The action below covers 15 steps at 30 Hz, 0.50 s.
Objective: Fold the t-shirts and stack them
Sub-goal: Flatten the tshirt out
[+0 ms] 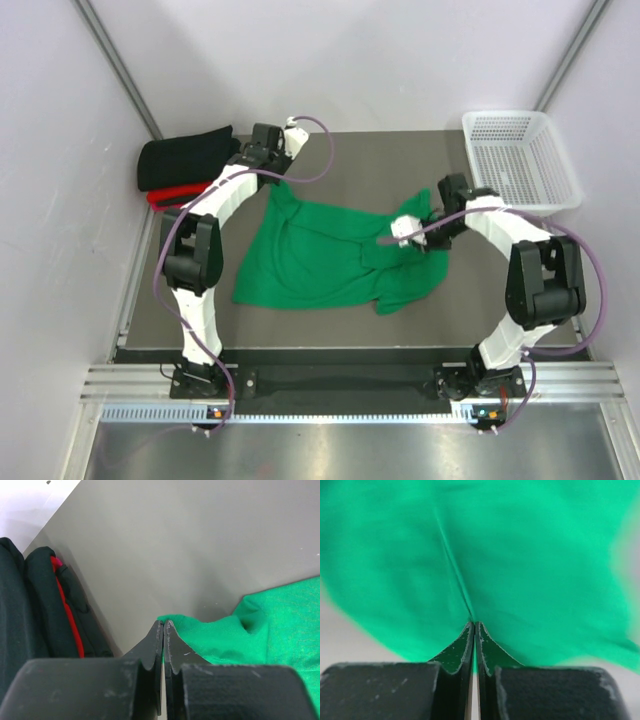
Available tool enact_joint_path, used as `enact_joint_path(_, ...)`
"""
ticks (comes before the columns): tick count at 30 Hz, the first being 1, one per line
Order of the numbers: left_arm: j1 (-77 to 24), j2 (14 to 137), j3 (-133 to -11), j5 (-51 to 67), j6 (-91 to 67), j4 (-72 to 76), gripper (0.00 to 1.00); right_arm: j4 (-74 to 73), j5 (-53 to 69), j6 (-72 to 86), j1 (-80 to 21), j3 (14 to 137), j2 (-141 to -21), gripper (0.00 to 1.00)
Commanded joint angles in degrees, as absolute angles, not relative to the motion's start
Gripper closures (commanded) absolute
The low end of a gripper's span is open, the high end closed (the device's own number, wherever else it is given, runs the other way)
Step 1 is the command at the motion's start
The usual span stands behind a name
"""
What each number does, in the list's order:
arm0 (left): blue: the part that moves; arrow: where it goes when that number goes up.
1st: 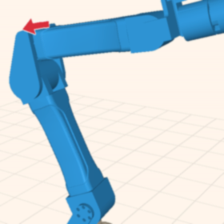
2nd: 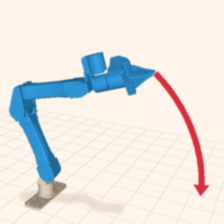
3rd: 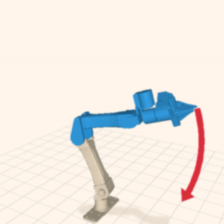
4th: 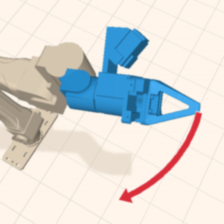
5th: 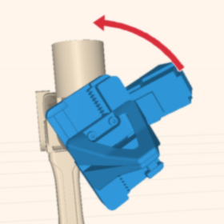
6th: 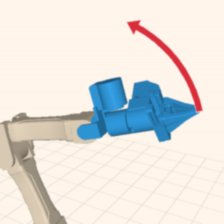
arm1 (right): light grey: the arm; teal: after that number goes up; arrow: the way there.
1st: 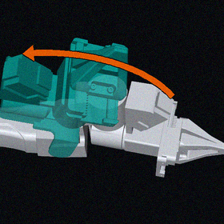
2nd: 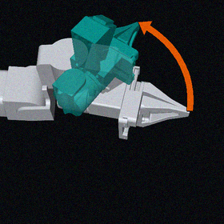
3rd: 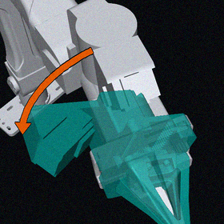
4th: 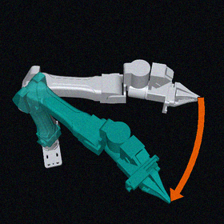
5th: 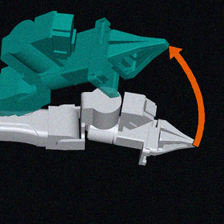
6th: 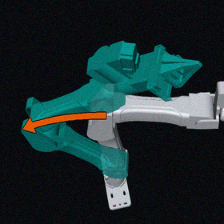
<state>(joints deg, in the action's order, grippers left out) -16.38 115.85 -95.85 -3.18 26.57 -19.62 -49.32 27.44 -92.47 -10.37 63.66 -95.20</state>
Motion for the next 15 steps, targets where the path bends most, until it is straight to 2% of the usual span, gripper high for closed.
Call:
enact_joint_path(1,-16.61,114.87,-95.01,-4.3,26.81,-16.35,1.0,-45.09,31.11,-82.03,-10.63,75.04,-91.23,1.0)
enact_joint_path(3,-16.61,114.79,-94.13,-4.83,26.54,-16.09,1.0,-44.3,30.76,-79.64,-10.37,79.09,-91.49,1.0)
enact_joint_path(5,-16.61,115.22,-93.96,-4.83,26.37,-16.26,0.84,-42.02,29.27,-76.3,-10.55,80.59,-92.19,1.0)
enact_joint_path(7,-16.61,115.75,-94.48,-4.66,26.37,-16.44,0.73,-39.65,27.26,-73.67,-10.46,81.74,-93.6,1.0)
enact_joint_path(12,-16.44,119.08,-99.12,-5.62,27.33,-16.35,0.66,-35.34,24.17,-68.47,-10.11,83.84,-95.89,1.0)
enact_joint_path(13,-16.44,119.61,-99.84,-5.97,27.68,-16.26,0.63,-34.2,22.86,-67.07,-9.85,84.37,-96.85,1.0)
enact_joint_path(14,-16.44,120.32,-100.97,-6.85,27.86,-16.09,0.56,-33.32,22.07,-66.19,-9.67,84.98,-97.2,1.0)
enact_joint_path(15,-16.35,120.5,-101.42,-7.03,28.3,-16.0,0.54,-31.92,21.36,-65.31,-8.97,86.38,-97.64,1.0)
